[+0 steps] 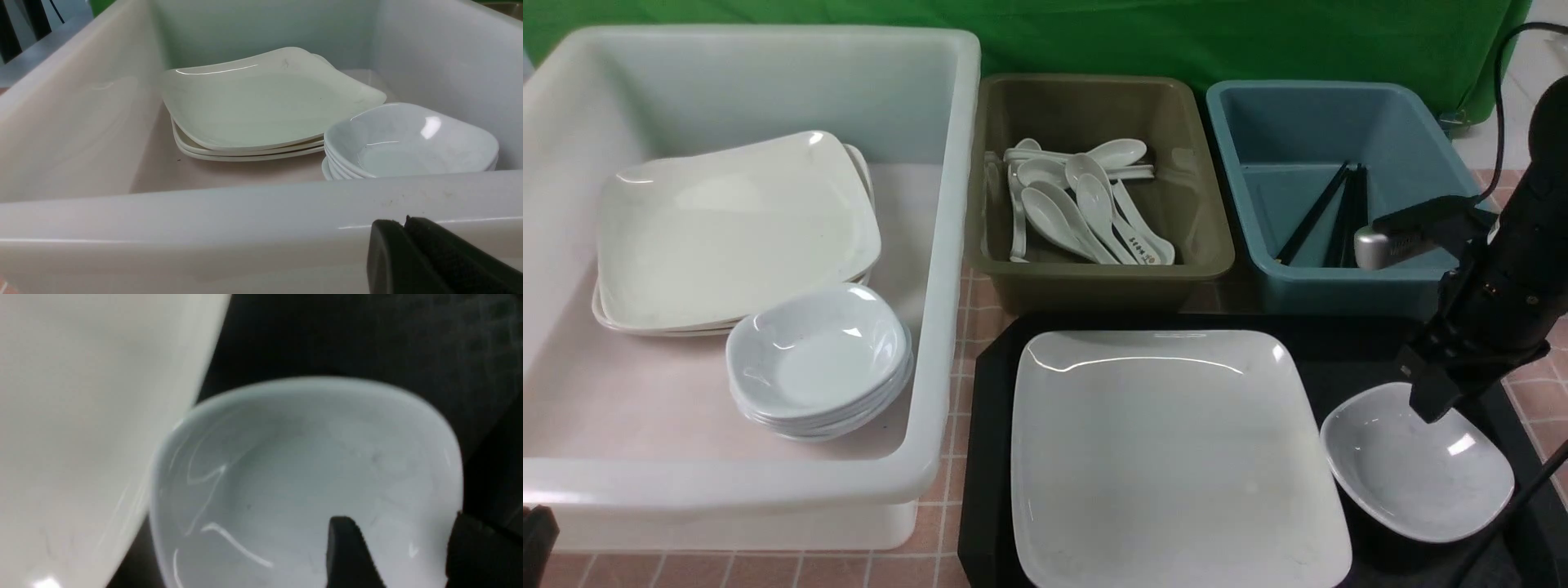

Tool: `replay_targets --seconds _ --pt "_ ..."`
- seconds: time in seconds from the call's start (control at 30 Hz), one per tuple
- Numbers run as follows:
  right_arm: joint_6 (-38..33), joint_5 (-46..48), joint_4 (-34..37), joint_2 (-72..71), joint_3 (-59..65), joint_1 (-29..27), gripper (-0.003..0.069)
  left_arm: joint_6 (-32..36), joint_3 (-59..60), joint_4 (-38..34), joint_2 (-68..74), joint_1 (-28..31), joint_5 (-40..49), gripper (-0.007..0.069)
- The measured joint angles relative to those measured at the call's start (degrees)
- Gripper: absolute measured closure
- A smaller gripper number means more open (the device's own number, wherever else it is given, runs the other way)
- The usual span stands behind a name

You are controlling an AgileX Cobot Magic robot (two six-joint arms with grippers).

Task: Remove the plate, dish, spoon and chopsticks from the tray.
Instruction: Use the right arm to grab a small plate from the dinner plate

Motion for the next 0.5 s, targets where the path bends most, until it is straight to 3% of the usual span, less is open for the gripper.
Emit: replay_targets --seconds 0.2,0.5 --pt "-2.07 -5.89 -0.07 1.68 0.00 0.00 0.0265 0.00 0.00 0.00 0.00 0.00 0.00 0.0603" --pt "-4.91 -6.73 -1.31 3.33 0.00 0.00 0.0265 0.00 0.00 0.00 0.00 0.00 0.00 0.0603"
